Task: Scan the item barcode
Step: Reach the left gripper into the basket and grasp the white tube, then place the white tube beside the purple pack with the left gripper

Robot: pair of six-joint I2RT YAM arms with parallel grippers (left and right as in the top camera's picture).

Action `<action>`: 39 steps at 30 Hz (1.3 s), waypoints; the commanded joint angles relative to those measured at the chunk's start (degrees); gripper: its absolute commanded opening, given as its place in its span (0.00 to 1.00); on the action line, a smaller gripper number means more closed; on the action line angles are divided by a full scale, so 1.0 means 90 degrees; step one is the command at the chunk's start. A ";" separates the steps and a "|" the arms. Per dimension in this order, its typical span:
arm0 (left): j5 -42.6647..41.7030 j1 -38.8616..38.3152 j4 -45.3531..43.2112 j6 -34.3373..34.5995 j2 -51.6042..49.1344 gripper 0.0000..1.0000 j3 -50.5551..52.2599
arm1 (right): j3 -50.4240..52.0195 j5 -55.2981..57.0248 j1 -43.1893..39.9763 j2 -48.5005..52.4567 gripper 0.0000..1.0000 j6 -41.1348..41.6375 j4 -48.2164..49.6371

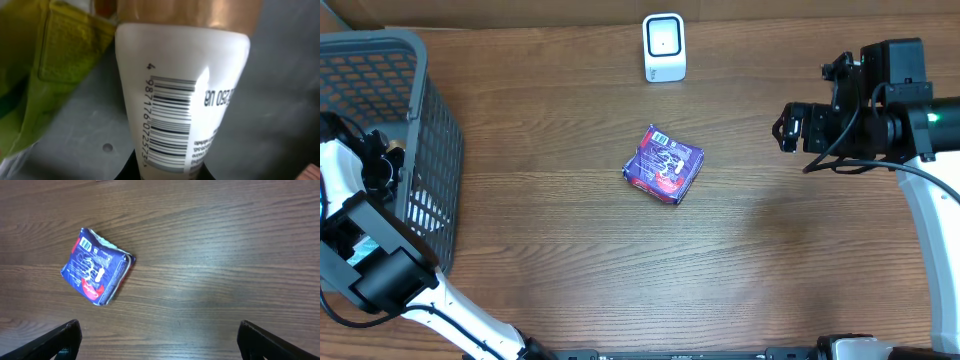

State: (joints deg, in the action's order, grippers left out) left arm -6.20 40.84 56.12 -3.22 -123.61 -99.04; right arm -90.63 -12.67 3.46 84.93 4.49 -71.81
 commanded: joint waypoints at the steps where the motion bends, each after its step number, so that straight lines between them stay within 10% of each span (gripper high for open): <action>1: 0.0049 -0.0039 0.0503 0.0304 -0.0245 0.04 -0.0466 | -0.0044 -0.0036 0.0005 0.0002 1.00 0.0022 0.0053; 20: -0.0646 -0.0578 0.3995 0.0850 0.0398 0.04 -0.7405 | -0.0044 -0.0036 0.0005 0.0002 1.00 0.0022 0.0061; 39: 0.0908 -0.4945 0.4447 0.1307 0.0639 0.04 -0.5833 | -0.0044 -0.0036 0.0005 0.0002 1.00 0.0022 0.0000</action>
State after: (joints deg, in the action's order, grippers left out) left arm -5.50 0.01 96.86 5.04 -116.36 -156.42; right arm -90.63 -12.69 3.46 84.93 4.51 -71.70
